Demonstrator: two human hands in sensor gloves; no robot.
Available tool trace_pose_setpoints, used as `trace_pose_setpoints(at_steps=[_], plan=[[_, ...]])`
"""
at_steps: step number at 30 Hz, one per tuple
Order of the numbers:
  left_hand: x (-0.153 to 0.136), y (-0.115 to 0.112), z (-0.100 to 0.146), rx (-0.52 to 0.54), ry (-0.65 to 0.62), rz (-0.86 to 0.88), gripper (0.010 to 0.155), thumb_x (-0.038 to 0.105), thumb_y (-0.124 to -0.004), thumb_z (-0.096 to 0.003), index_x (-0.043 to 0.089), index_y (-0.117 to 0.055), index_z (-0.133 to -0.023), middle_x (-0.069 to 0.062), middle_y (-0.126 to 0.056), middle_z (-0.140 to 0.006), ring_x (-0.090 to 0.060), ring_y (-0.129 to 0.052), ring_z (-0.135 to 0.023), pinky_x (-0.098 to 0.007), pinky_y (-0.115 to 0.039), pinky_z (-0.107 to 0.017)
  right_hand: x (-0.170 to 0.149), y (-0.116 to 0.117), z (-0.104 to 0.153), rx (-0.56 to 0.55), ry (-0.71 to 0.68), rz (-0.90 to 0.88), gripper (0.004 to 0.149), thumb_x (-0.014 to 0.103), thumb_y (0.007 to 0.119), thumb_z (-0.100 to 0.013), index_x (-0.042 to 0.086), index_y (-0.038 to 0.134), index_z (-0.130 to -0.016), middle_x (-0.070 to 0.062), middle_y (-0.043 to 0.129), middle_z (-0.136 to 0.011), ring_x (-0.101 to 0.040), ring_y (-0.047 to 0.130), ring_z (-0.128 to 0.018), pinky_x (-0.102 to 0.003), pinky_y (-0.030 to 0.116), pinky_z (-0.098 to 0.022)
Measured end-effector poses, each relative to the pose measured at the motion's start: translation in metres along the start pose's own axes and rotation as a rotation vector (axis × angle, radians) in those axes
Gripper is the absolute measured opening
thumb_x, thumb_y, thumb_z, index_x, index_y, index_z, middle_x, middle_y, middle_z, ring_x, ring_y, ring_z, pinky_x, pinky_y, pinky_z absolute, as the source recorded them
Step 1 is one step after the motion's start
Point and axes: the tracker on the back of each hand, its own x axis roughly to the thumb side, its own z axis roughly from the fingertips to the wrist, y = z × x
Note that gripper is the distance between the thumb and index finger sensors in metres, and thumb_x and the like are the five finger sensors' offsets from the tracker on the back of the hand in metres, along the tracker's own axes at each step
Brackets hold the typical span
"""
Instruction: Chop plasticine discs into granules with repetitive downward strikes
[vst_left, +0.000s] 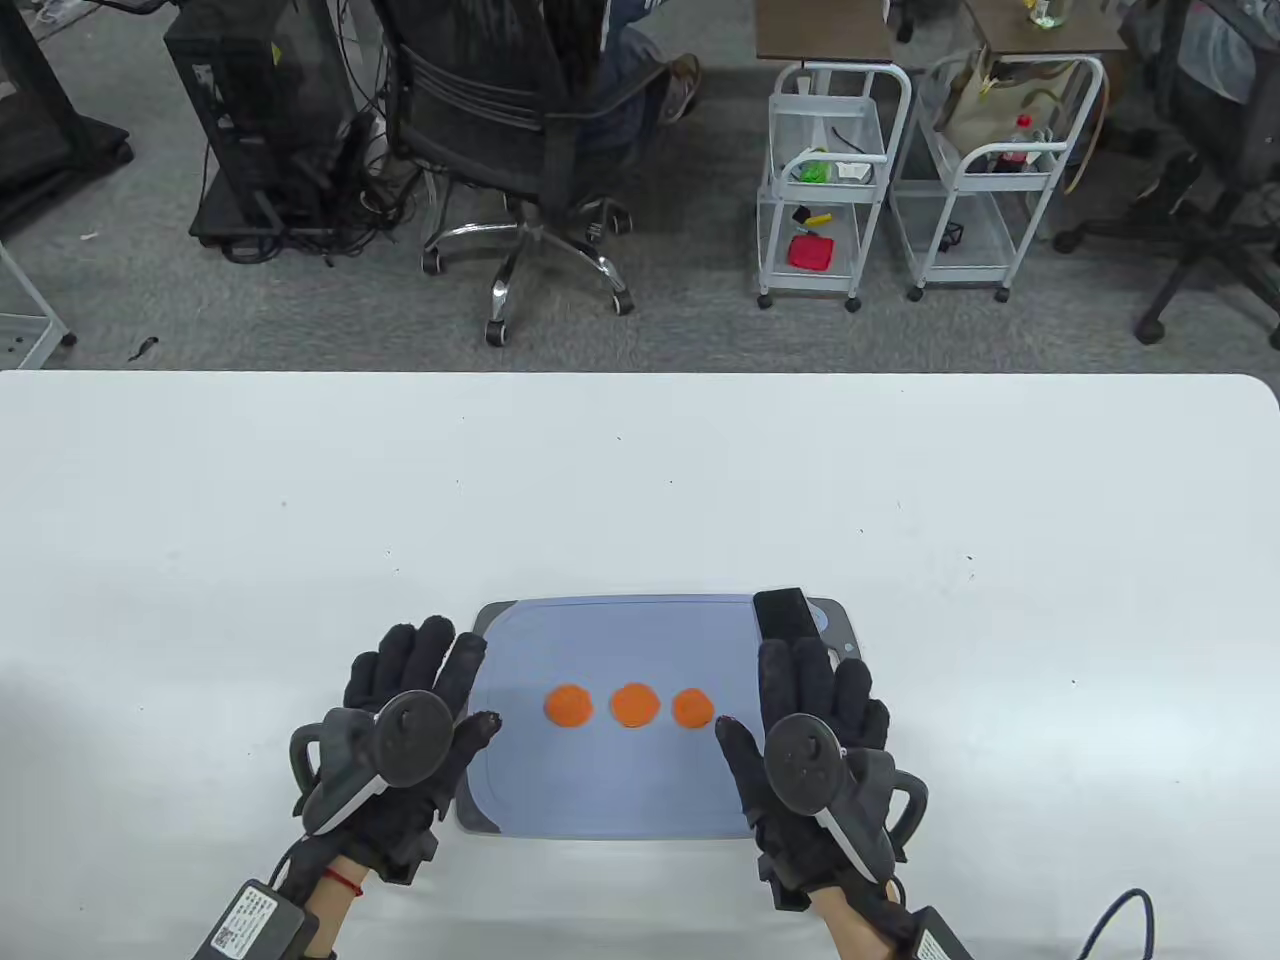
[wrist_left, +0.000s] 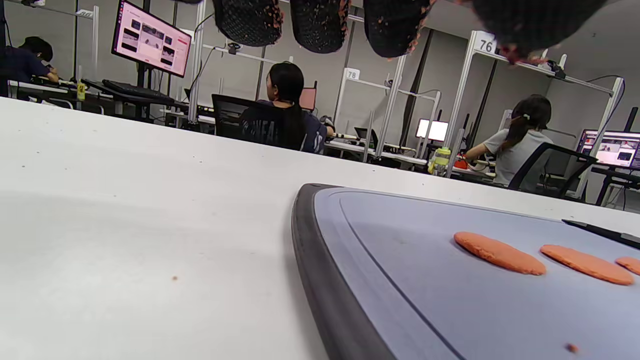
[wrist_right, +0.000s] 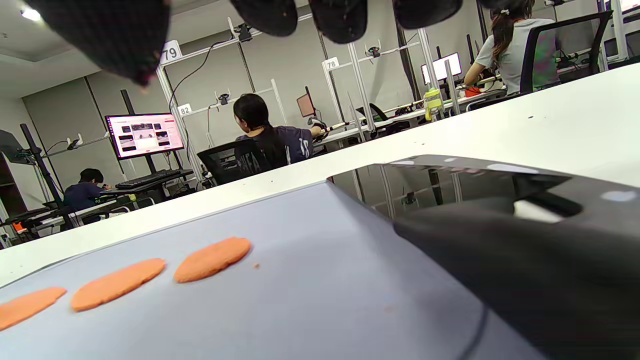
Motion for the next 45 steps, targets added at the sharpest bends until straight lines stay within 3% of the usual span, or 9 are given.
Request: trace_pose_setpoints(at_steps=[14, 19, 24, 26, 31, 35, 41, 45], plan=[[0.001, -0.001, -0.004, -0.024, 0.002, -0.002, 0.077, 0.064, -0.058, -0.0368, 0.038, -0.053, -0.109, -0.005, -0.048, -0.125, -0.043, -0.052, -0.112, -0.064, -0.043, -0.077, -0.005, -0.007, -0.003, 0.014, 0.045, -0.036, 0.087, 0.063, 0.076, -0.040, 0.028, 0.045, -0.114, -0.014, 0.043, -0.118, -0.059, 0.039, -0.107, -0.070, 0.043, -0.070], [-0.002, -0.002, -0.005, -0.039, 0.008, -0.016, 0.077, 0.064, -0.058, -0.0367, 0.038, -0.053, -0.109, -0.005, -0.048, -0.125, -0.043, -0.053, -0.112, -0.064, -0.043, -0.077, -0.006, -0.005, -0.004, 0.066, 0.103, -0.004, 0.087, 0.061, 0.080, -0.040, 0.026, 0.049, -0.113, -0.017, 0.047, -0.117, -0.059, 0.047, -0.105, -0.069, 0.048, -0.069], [-0.003, 0.000, -0.005, -0.034, 0.010, -0.008, 0.077, 0.064, -0.059, -0.0369, 0.038, -0.053, -0.109, -0.005, -0.048, -0.125, -0.043, -0.053, -0.112, -0.065, -0.043, -0.077, -0.009, -0.001, -0.004, 0.160, 0.201, 0.116, 0.086, 0.059, 0.084, -0.039, 0.016, 0.061, -0.110, -0.023, 0.064, -0.107, -0.054, 0.078, -0.087, -0.064, 0.066, -0.060], [-0.002, -0.001, -0.005, -0.039, 0.010, -0.012, 0.077, 0.064, -0.059, -0.0368, 0.038, -0.054, -0.109, -0.005, -0.048, -0.125, -0.044, -0.054, -0.112, -0.065, -0.043, -0.077, -0.011, 0.002, -0.004, 0.199, 0.223, 0.180, 0.080, 0.057, 0.087, -0.038, 0.011, 0.076, -0.102, -0.024, 0.075, -0.100, -0.052, 0.087, -0.078, -0.062, 0.071, -0.055], [0.001, -0.001, -0.004, -0.043, 0.013, -0.021, 0.077, 0.064, -0.059, -0.0369, 0.038, -0.053, -0.109, -0.005, -0.048, -0.125, -0.044, -0.054, -0.111, -0.065, -0.044, -0.076, -0.015, 0.011, -0.003, 0.287, 0.250, 0.365, 0.079, 0.057, 0.087, -0.038, 0.012, 0.077, -0.102, -0.022, 0.081, -0.095, -0.047, 0.095, -0.068, -0.059, 0.076, -0.049], [0.003, -0.002, -0.002, -0.047, 0.011, -0.023, 0.077, 0.064, -0.059, -0.0371, 0.038, -0.051, -0.109, -0.006, -0.046, -0.125, -0.045, -0.054, -0.111, -0.065, -0.044, -0.076, -0.015, 0.021, -0.003, 0.360, 0.230, 0.378, 0.077, 0.055, 0.088, -0.038, 0.013, 0.079, -0.102, -0.024, 0.081, -0.092, -0.044, 0.100, -0.059, -0.058, 0.078, -0.046], [0.004, -0.003, -0.002, -0.072, 0.005, -0.036, 0.078, 0.064, -0.060, -0.0372, 0.037, -0.051, -0.109, -0.008, -0.046, -0.125, -0.046, -0.057, -0.110, -0.065, -0.046, -0.076, -0.011, 0.025, -0.005, 0.336, 0.214, 0.408, 0.073, 0.051, 0.089, -0.038, 0.011, 0.081, -0.099, -0.027, 0.083, -0.087, -0.041, 0.102, -0.056, -0.057, 0.080, -0.045], [0.002, -0.003, -0.003, -0.077, 0.010, -0.042, 0.078, 0.063, -0.061, -0.0374, 0.036, -0.052, -0.109, -0.009, -0.047, -0.125, -0.046, -0.059, -0.109, -0.065, -0.047, -0.076, -0.012, 0.024, -0.007, 0.310, 0.222, 0.397, 0.067, 0.040, 0.094, -0.038, 0.007, 0.085, -0.095, -0.027, 0.087, -0.084, -0.039, 0.106, -0.050, -0.055, 0.083, -0.041]])
